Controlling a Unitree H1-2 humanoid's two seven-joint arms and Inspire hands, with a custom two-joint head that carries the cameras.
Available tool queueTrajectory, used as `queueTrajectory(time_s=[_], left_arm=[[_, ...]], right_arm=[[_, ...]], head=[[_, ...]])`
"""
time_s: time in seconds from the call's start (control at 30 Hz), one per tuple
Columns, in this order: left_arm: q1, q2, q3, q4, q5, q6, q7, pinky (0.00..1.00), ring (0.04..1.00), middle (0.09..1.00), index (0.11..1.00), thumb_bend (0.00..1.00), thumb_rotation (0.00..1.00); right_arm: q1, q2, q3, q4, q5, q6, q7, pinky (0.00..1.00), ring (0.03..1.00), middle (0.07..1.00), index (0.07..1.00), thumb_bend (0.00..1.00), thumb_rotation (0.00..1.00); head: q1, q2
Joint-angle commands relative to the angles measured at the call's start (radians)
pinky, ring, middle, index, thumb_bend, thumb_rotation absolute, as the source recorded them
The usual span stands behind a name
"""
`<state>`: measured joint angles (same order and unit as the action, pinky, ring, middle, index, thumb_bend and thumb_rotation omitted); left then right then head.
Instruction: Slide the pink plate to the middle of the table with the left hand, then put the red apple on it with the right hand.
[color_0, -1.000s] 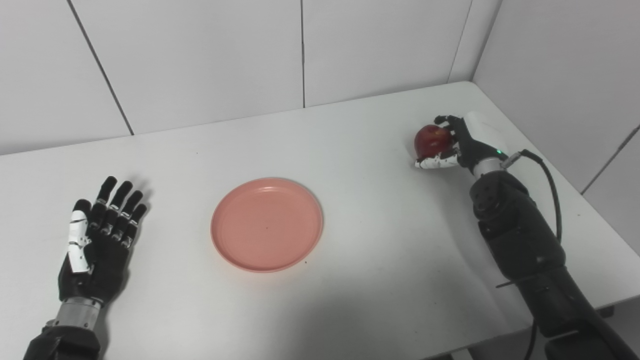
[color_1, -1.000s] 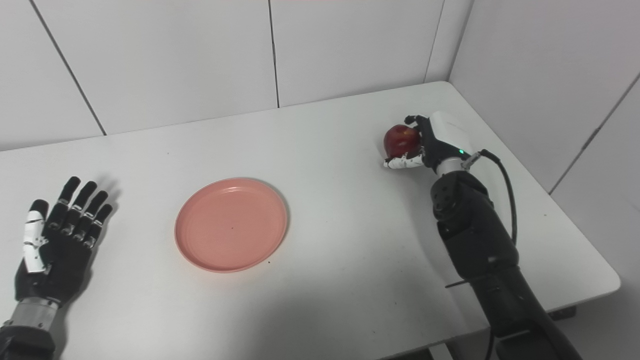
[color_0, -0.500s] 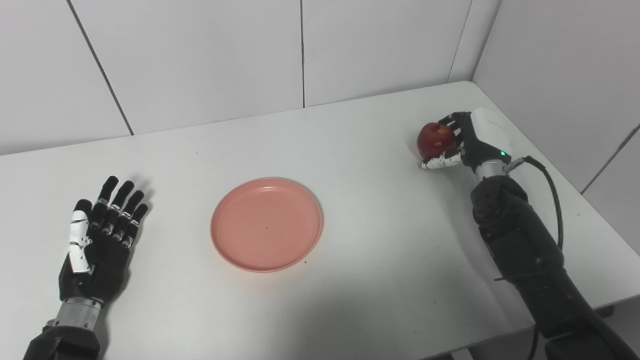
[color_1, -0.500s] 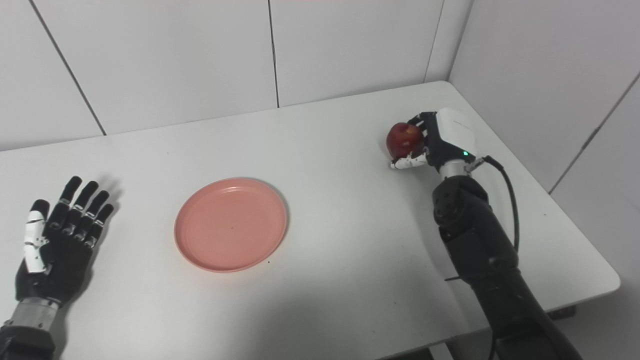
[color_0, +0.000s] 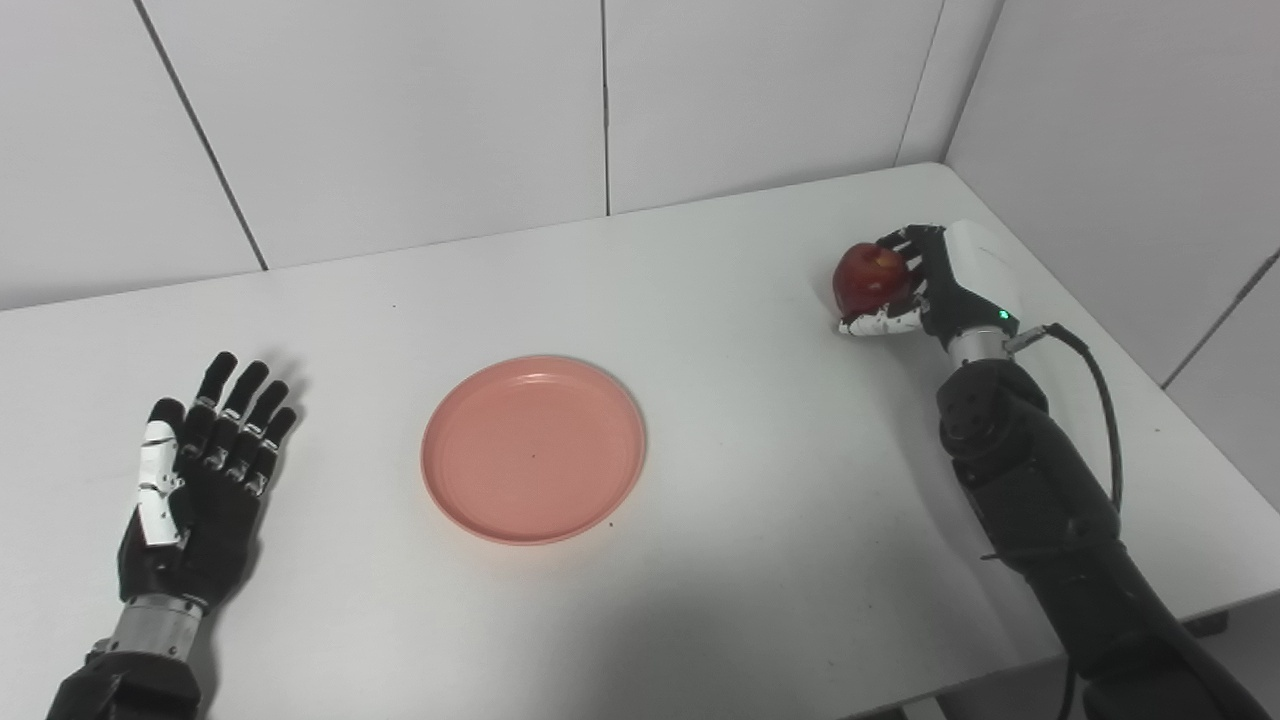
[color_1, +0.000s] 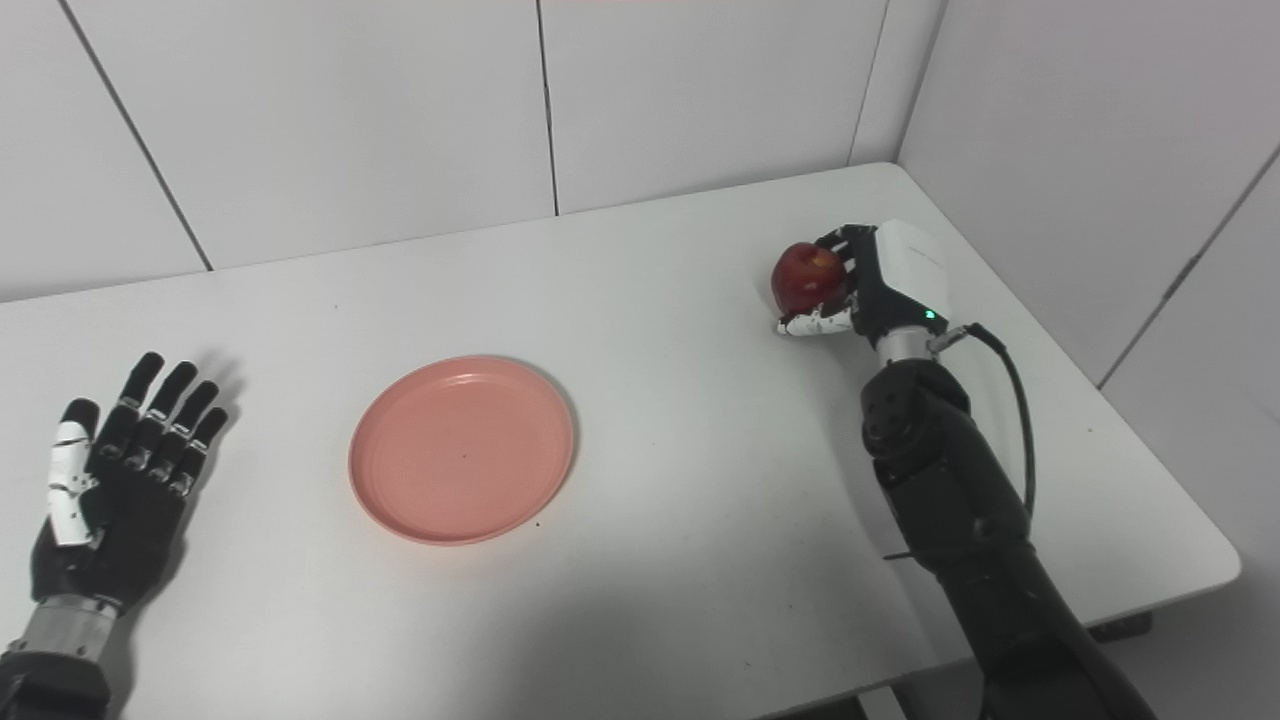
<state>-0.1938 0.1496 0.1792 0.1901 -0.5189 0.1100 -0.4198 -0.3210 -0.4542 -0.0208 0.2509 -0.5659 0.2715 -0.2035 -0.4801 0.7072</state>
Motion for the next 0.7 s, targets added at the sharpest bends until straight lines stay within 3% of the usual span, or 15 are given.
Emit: queueTrajectory(time_s=[0.0,0.2,0.67], left_arm=[[0.029,-0.011,-0.006,0.028,-0.010,-0.012,-0.018,0.99,0.968,0.965,0.957,0.40,1.00],[0.029,-0.014,-0.008,0.027,-0.011,-0.013,-0.020,1.00,0.972,0.970,0.964,0.40,1.00],[0.034,-0.026,-0.023,0.022,0.004,-0.034,-0.019,0.99,0.971,0.967,0.958,0.42,1.00]], right_arm=[[-0.043,-0.017,-0.013,-0.042,0.006,-0.043,-0.026,0.39,0.476,0.535,0.488,0.51,0.14],[-0.032,-0.012,-0.010,-0.112,0.027,-0.033,-0.004,0.40,0.485,0.535,0.488,0.51,0.14],[-0.041,0.035,0.055,-0.337,-0.003,0.004,0.102,0.40,0.468,0.516,0.487,0.51,0.13]], head=[[0.002,0.000],[0.015,-0.001],[0.061,-0.008]])
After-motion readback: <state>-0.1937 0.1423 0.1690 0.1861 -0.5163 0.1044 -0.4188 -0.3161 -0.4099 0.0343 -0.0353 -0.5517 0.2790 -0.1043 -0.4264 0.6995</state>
